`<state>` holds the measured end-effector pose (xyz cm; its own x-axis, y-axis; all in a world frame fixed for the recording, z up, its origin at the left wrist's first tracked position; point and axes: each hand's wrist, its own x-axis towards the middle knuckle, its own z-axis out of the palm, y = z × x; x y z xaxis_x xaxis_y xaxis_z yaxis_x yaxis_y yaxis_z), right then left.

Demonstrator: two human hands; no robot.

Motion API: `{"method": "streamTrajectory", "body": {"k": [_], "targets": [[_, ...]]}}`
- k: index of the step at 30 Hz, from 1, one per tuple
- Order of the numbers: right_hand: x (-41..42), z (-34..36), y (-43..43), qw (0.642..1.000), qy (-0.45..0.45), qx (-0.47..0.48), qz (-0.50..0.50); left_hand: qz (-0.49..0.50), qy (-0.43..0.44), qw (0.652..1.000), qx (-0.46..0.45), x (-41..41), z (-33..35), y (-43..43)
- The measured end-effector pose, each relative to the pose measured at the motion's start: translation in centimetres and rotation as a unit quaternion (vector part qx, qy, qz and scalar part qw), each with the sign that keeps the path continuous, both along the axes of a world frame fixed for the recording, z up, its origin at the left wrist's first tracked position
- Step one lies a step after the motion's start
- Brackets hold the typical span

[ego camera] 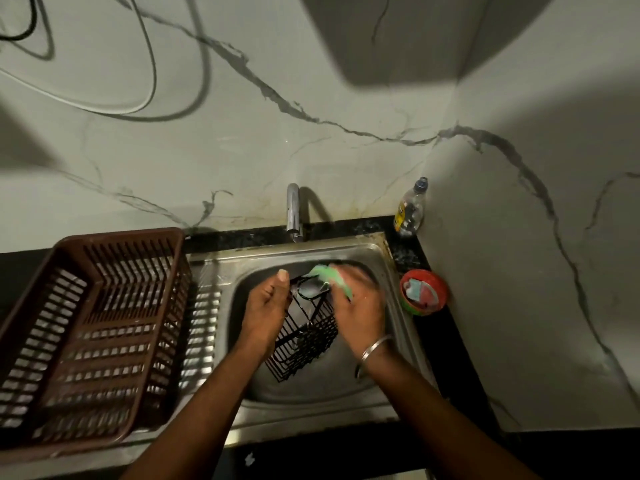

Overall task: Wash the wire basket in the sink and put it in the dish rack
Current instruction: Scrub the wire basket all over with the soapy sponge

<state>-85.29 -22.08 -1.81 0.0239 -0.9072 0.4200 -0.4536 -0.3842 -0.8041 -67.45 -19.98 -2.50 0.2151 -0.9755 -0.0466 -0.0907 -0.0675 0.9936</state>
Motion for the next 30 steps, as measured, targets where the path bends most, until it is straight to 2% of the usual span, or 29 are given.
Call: {"method": "streamTrajectory", "body": {"k": [2,3,5,8,10,14,18,19,22,23,25,27,28,30], "targets": [[-1.2,0.4,-1.4,0.996,-0.039,0.026,-0.074,0.015,-0.001,1.0,0.0,0.2,-0.1,0.0],[-1.3,0.5,-1.7,0.996,-0.024,0.023,-0.078,0.016,-0.002,1.0,-0.003,0.0,-0.1,0.0],[0.1,0.9,-1.1,0.999,0.046,0.004,-0.017,0.008,-0.011,1.0,-0.009,-0.5,0.3,0.1],[2.8,0.9,1.0,0.984,0.14,-0.053,0.099,-0.019,-0.003,0.998,-0.051,-1.2,0.5,0.1],[2.6,0.9,0.6,0.977,0.175,-0.059,0.11,-0.009,0.011,0.998,-0.066,-1.1,0.1,0.2],[0.7,0.8,-0.5,0.986,0.168,0.015,0.004,0.034,-0.004,0.998,-0.056,-1.3,0.1,0.2],[3.5,1.5,2.0,0.974,0.192,-0.043,0.112,0.041,0.014,0.997,-0.066,-1.7,0.3,-0.1],[3.0,1.4,1.6,0.974,0.196,-0.046,0.107,0.043,0.017,0.997,-0.068,-1.6,0.1,-0.2],[0.1,1.0,-0.6,0.984,0.173,0.031,-0.018,0.072,0.001,0.996,-0.049,-1.5,0.2,-0.1],[-0.1,1.0,-0.6,0.984,0.17,0.042,-0.027,0.077,-0.011,0.996,-0.049,-1.7,0.5,-0.1],[1.6,1.2,0.6,0.982,0.185,0.008,0.048,0.074,-0.019,0.995,-0.067,-1.9,0.7,-0.2],[3.2,0.9,2.1,0.97,0.204,-0.042,0.123,0.068,0.01,0.995,-0.075,-1.7,0.2,-0.3],[3.0,0.9,1.7,0.97,0.205,-0.048,0.119,0.064,0.021,0.995,-0.074,-1.6,-0.2,-0.4],[1.2,0.6,0.2,0.981,0.19,-0.008,0.034,0.077,0.014,0.995,-0.059,-1.7,-0.1,-0.3]]}}
